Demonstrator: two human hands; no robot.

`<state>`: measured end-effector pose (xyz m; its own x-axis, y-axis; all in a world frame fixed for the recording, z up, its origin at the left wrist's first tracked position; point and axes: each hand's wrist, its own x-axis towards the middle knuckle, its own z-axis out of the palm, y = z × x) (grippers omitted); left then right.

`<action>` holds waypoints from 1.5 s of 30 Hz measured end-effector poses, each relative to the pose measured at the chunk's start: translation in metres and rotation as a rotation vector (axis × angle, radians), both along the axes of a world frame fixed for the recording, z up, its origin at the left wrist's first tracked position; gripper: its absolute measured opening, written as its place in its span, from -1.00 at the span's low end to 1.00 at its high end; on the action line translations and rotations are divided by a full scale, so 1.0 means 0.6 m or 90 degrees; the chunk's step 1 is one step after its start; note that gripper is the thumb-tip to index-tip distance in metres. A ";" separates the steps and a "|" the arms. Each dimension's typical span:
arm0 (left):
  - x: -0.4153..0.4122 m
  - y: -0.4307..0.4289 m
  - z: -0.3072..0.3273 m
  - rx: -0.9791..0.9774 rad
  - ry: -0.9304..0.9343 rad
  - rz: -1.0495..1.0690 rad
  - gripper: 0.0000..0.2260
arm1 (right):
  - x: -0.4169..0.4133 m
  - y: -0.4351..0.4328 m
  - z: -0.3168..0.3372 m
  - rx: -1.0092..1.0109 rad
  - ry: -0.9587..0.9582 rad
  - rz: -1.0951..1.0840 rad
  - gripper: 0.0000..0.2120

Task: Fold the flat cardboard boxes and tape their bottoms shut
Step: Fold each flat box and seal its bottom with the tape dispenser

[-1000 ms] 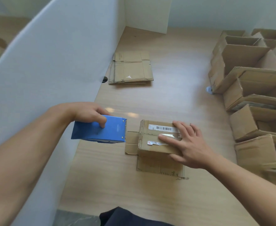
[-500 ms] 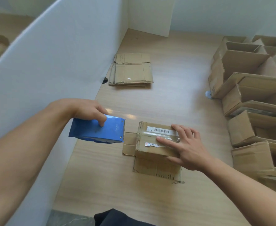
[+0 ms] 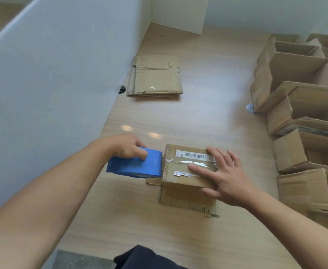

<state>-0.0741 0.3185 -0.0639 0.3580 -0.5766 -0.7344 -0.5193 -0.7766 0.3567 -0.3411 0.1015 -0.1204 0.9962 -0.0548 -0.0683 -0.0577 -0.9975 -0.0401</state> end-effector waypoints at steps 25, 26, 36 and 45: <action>-0.134 0.089 -0.135 -0.020 -0.376 0.155 -0.38 | -0.024 0.036 -0.007 0.531 -0.351 -0.504 -0.32; -0.137 0.088 -0.140 -0.026 -0.348 0.184 -0.37 | -0.028 0.037 -0.007 0.551 -0.360 -0.565 -0.32; -0.227 -0.021 -0.071 -0.341 -0.063 0.438 -0.50 | -0.039 0.059 -0.014 0.572 -0.258 -0.645 -0.60; -0.258 -0.048 -0.093 -0.355 -0.151 0.469 -0.68 | -0.048 0.087 -0.009 0.669 -0.399 -0.699 -0.79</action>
<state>-0.2287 0.2898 -0.1195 0.8752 -0.3922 -0.2832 -0.0743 -0.6874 0.7225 -0.3699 0.1540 -0.1261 0.3994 -0.9035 -0.1555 -0.3909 -0.0144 -0.9203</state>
